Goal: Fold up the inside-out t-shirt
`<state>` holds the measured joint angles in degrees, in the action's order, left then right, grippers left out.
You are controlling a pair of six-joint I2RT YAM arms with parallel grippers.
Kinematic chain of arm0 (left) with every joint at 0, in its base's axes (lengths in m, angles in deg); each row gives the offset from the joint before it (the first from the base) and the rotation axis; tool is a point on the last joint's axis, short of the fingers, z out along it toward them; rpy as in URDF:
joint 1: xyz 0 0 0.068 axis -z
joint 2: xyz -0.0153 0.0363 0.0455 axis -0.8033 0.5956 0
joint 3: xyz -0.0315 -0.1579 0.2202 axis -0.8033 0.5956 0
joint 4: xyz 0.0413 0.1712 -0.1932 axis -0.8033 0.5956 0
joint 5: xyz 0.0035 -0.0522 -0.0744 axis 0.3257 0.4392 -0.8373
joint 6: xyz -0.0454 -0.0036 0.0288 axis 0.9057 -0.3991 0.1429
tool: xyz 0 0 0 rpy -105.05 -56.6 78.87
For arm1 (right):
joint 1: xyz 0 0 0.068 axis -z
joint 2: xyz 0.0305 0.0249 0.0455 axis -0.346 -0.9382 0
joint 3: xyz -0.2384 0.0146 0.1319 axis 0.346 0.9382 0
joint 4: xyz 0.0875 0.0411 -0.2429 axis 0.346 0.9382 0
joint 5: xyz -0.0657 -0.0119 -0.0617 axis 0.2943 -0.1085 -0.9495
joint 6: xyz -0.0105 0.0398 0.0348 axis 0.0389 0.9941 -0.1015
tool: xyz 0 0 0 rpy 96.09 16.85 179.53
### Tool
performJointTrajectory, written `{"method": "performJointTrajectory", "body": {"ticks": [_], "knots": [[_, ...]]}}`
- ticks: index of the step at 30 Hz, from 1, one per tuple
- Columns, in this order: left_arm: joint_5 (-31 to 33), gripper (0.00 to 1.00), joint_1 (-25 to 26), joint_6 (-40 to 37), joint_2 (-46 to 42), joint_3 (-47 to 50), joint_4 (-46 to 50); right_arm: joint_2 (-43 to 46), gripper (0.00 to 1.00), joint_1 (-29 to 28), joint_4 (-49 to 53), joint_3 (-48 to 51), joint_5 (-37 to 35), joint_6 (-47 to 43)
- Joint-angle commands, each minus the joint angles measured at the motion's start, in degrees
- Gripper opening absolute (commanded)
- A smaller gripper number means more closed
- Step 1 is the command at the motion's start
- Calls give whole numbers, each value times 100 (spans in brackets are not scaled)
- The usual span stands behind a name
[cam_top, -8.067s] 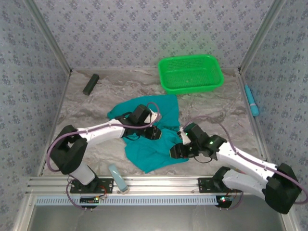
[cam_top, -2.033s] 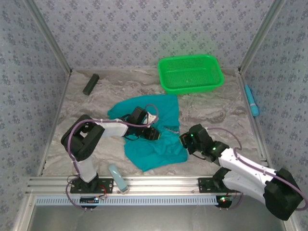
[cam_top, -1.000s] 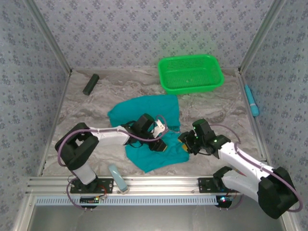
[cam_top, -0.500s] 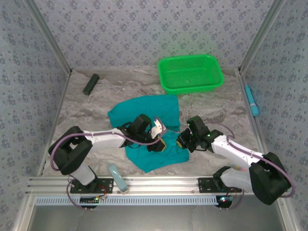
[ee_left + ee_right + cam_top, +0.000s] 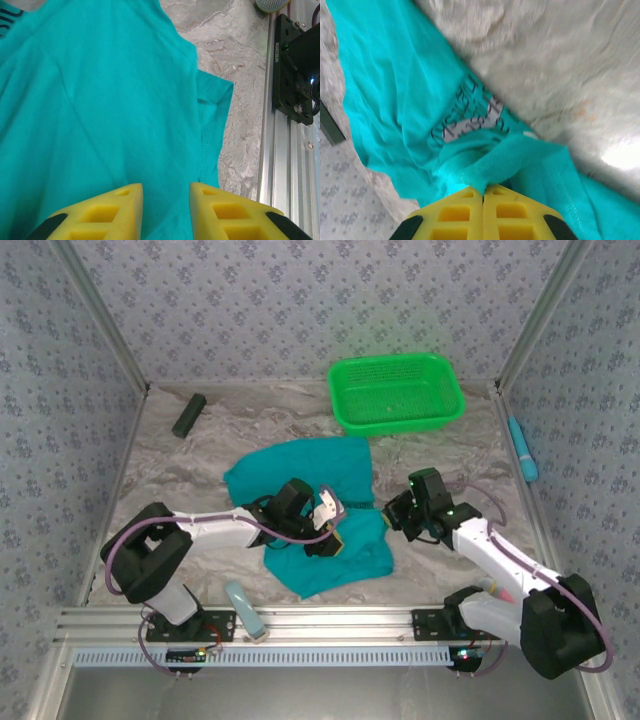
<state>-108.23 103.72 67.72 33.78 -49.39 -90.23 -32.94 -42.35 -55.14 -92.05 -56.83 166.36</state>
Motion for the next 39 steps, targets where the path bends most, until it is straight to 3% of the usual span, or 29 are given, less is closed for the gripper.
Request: {"method": "performJointTrajectory", "body": {"ticks": [1,2,4,8,12,20,24,30,35,39], "knots": [[-4,30,30,-157,-151,-36,8,-150,46,295,58,-92,-138,-671],[47,30,28,-149,-149,-59,36,-180,55,358,70,-89,58,-785],[253,31,30,-103,-192,-108,134,-39,56,328,-16,-29,505,-1159],[652,31,14,-67,-296,-97,128,894,59,-43,809,160,758,-2190],[824,31,-119,52,-219,-100,57,1706,66,-662,600,786,1032,-2750],[1164,31,-479,587,102,-283,47,682,65,-1142,-383,875,964,-3612],[1352,31,-526,632,335,-455,135,243,56,-1285,-762,767,1501,-4014],[1437,31,-686,886,931,-758,102,-129,37,-1555,-233,467,1585,-4531],[1755,31,-782,887,1299,-1092,380,-209,20,-2234,45,325,1780,-4685],[1905,31,-931,771,1391,-1175,525,-142,19,-2609,502,151,2146,-4725]]}}
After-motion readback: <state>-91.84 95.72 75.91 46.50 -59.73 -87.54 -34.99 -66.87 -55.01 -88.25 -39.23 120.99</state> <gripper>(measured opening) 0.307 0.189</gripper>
